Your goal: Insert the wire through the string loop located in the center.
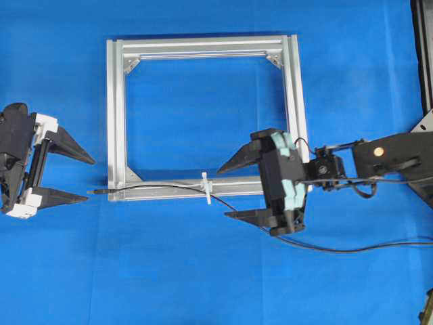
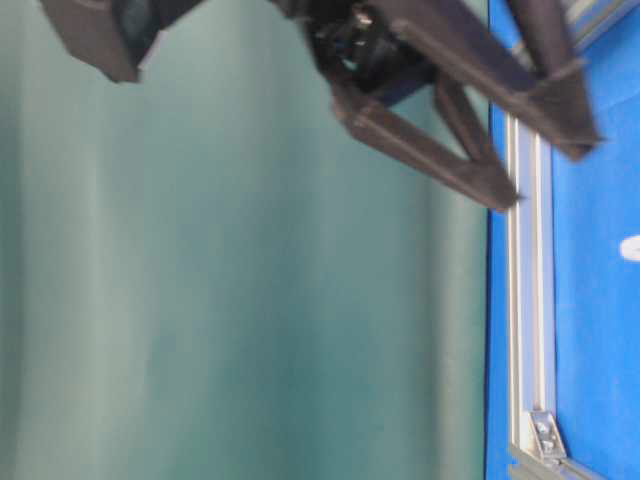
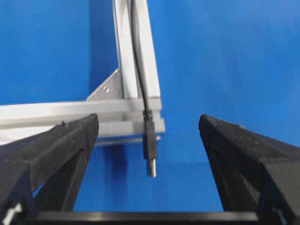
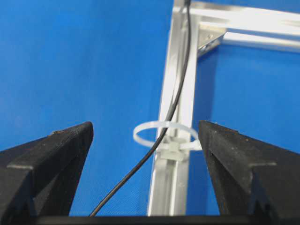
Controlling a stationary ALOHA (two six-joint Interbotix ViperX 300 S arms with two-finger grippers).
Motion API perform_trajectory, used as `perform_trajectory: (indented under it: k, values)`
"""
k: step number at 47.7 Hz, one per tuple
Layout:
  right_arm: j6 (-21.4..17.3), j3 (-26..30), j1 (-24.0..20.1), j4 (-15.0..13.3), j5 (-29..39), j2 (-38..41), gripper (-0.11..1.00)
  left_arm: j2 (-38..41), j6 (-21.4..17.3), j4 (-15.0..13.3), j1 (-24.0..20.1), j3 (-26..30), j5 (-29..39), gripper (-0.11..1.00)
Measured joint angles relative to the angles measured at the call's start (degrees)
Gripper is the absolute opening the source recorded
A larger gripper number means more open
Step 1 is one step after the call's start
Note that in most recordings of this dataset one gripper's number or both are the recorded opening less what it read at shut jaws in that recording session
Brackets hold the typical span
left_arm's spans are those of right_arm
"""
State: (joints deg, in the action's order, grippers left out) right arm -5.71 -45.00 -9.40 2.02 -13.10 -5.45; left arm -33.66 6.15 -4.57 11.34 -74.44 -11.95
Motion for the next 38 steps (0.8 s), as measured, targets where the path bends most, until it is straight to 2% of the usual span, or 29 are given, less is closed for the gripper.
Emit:
perform_trajectory:
  k: [15,38]
  values:
    - [0.0,0.0,0.35,-0.09,3.34,-4.57,0.78,-3.78,-0.09,0.0,-0.79,2.11,3.6,0.83]
    - [0.09,0.0,0.35,-0.18,4.04,-4.66,0.78,-3.16,-0.09,0.09,-0.88,2.37,4.13,0.83]
